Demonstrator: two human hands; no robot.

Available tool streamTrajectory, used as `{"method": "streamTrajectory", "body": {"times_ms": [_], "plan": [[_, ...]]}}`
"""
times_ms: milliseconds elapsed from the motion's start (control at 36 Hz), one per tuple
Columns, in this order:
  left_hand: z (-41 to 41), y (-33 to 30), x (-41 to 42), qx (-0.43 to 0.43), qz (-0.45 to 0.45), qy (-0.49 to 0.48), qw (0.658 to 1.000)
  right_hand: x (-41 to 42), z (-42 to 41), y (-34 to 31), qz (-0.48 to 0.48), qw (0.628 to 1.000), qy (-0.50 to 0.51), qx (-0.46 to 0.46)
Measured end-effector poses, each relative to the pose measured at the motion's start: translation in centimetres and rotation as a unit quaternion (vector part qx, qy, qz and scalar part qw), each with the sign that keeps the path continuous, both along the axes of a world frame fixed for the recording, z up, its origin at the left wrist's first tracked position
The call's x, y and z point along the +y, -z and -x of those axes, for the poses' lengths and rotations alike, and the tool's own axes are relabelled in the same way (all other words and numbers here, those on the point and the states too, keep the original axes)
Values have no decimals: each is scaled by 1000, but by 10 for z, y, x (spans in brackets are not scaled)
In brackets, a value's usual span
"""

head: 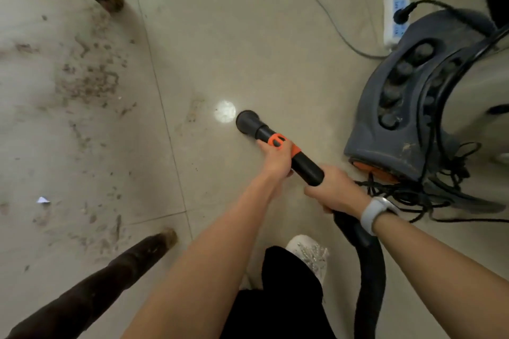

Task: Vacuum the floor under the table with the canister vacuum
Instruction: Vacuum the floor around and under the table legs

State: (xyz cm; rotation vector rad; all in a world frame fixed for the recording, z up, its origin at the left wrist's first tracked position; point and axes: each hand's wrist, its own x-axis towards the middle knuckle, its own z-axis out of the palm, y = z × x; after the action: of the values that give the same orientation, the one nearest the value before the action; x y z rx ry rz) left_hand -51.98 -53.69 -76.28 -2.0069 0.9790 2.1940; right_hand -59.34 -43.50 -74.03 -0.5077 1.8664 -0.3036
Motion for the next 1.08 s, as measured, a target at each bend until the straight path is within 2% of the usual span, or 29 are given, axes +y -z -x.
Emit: {"method": "streamTrajectory", "body": {"times_ms": [222, 333, 500, 583, 778, 861, 944, 1083], "plan": [[-79, 20, -35, -36, 36, -123, 991, -73, -32, 14, -3, 983, -152, -101], [-108, 32, -31, -44, 46, -159, 985, -80, -54, 23, -4, 974, -197, -110], [-68, 34, -66, 12, 102, -74, 992, -81, -44, 32, 83, 992, -96, -8], [-43, 33, -88, 38, 95, -15, 995, -91, -28, 34, 111, 992, -43, 33], [-39, 44, -115, 67, 116, -14, 991, -121, -21, 39, 120, 992, -41, -1], [-53, 48, -106, 71, 128, -72, 987, -123, -28, 38, 110, 991, -73, -38], [-78, 48, -87, 58, 120, -142, 981, -120, -41, 36, 87, 983, -146, -68], [-120, 53, -55, 48, 117, -200, 972, -108, -67, 35, 49, 969, -223, -93]]}}
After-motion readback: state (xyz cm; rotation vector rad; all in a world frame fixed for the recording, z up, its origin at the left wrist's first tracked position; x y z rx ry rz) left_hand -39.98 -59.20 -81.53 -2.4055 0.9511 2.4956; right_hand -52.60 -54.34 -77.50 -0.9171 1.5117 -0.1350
